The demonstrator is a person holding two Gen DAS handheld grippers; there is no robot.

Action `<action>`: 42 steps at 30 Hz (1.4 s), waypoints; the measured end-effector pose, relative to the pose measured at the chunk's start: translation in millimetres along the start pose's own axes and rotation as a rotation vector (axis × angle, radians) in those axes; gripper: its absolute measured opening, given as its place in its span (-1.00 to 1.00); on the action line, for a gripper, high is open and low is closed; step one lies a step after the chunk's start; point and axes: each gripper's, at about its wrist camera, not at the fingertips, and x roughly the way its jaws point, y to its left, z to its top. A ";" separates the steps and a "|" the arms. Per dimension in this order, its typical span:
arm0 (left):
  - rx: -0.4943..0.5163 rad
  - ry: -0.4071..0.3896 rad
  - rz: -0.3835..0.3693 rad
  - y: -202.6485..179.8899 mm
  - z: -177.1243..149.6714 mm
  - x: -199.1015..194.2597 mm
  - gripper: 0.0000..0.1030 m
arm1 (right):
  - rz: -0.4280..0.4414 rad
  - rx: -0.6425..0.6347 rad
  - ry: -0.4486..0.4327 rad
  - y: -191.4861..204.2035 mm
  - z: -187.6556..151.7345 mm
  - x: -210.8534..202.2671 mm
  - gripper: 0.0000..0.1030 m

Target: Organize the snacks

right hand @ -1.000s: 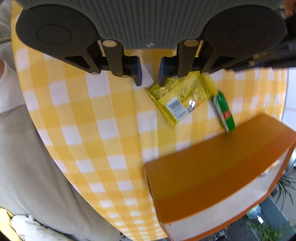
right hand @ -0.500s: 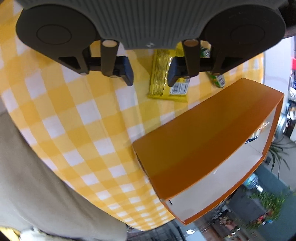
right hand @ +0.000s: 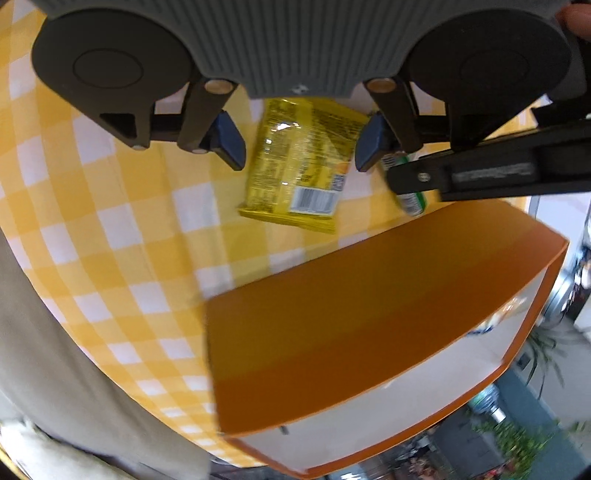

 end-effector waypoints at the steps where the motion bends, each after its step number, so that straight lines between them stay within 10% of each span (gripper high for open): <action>1: -0.002 -0.001 -0.002 2.1 -0.2 -0.1 -0.37 | -0.014 -0.024 -0.004 4.3 -0.4 1.1 0.25; 14: 0.026 0.020 0.049 23.9 -4.4 -14.0 -0.50 | -0.135 -0.200 -0.004 37.0 -10.1 17.5 0.48; 23: 0.033 -0.025 0.051 18.9 -13.7 -18.0 -0.50 | -0.178 -0.266 -0.014 34.3 -13.1 10.6 0.06; 31: 0.059 -0.056 0.037 4.2 -17.9 -16.4 -0.91 | -0.148 -0.257 -0.002 19.4 -11.3 5.5 0.04; 42: 0.092 -0.088 0.003 -5.0 -29.1 -17.4 -0.98 | -0.111 -0.180 0.024 -3.6 -11.9 -8.9 0.04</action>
